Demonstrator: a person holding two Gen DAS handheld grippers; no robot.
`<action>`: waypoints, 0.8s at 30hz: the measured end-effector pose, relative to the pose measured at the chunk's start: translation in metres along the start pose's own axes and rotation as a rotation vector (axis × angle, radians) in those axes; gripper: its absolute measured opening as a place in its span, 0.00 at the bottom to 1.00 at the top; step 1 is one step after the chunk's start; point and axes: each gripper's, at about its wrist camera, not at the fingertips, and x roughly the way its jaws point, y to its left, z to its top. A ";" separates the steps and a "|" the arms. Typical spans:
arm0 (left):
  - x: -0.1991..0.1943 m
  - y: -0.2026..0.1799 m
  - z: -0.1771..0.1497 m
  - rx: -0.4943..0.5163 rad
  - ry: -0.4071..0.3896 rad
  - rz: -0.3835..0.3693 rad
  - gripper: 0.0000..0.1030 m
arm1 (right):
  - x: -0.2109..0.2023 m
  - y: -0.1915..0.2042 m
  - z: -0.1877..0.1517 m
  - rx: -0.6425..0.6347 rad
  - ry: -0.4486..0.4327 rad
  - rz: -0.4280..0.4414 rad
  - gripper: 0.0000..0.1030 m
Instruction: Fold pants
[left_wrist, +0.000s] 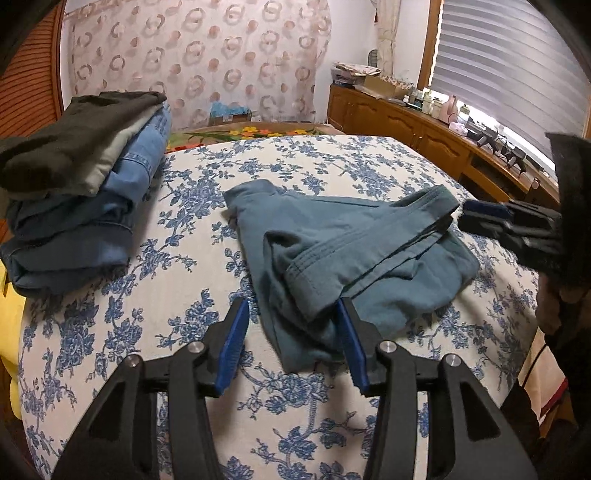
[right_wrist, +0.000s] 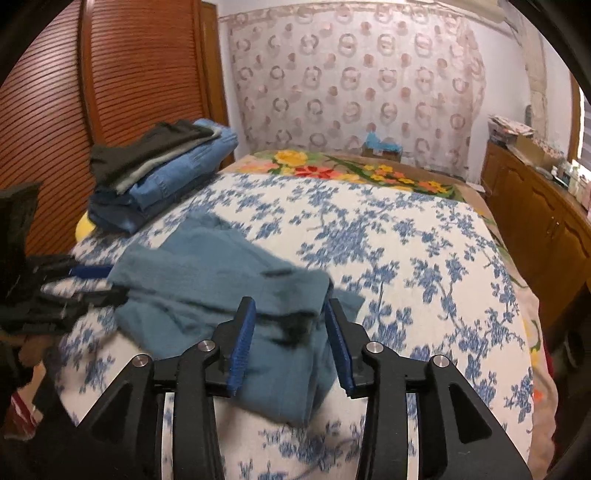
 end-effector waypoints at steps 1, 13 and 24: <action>0.001 0.001 0.001 -0.001 0.000 -0.001 0.46 | 0.000 0.001 -0.003 -0.012 0.009 0.003 0.40; 0.020 0.015 0.033 -0.010 -0.001 0.050 0.46 | 0.044 -0.010 0.004 -0.046 0.130 -0.020 0.41; -0.003 0.023 0.054 -0.062 -0.110 0.029 0.46 | 0.053 -0.016 0.030 -0.054 0.067 0.037 0.07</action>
